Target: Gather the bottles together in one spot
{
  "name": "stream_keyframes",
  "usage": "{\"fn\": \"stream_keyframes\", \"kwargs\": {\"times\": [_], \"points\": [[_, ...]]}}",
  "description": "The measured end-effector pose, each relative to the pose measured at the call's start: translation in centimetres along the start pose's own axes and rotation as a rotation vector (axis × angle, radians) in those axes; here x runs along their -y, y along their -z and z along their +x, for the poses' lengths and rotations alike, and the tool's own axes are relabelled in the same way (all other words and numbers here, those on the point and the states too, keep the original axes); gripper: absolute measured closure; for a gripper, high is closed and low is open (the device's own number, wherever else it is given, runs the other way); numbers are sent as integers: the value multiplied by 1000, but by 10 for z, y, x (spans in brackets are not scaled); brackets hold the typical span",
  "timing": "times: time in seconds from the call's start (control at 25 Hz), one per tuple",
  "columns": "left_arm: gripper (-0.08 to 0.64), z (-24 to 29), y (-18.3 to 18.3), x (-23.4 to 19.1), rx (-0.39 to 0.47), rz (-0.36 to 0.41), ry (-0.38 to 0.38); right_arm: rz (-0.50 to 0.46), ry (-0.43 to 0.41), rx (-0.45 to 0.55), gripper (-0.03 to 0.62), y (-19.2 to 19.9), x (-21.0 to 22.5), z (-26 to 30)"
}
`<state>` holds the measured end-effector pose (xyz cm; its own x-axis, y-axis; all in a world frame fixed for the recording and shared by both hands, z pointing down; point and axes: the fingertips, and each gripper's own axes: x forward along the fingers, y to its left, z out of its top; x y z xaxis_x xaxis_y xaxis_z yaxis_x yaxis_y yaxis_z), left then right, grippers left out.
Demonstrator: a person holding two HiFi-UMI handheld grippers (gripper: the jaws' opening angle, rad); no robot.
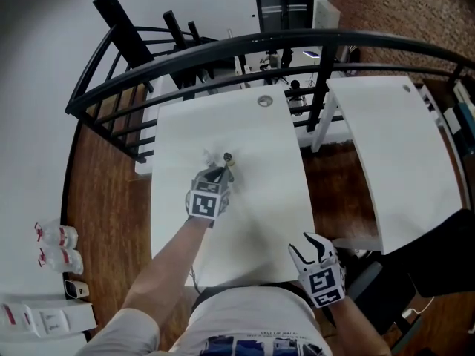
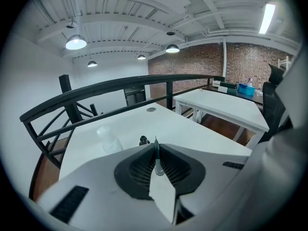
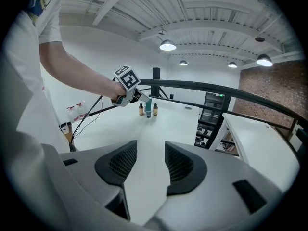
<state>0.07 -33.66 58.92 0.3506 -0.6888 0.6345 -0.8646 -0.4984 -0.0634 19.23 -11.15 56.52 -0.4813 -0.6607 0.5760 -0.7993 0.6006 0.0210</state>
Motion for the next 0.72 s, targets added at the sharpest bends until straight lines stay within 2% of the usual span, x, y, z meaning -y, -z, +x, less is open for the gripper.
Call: {"fn": "stream_keyframes", "kwargs": {"times": [0.72], "points": [[515, 16, 6, -4, -8, 28, -24, 25, -20, -33, 382, 10, 5, 9]]}}
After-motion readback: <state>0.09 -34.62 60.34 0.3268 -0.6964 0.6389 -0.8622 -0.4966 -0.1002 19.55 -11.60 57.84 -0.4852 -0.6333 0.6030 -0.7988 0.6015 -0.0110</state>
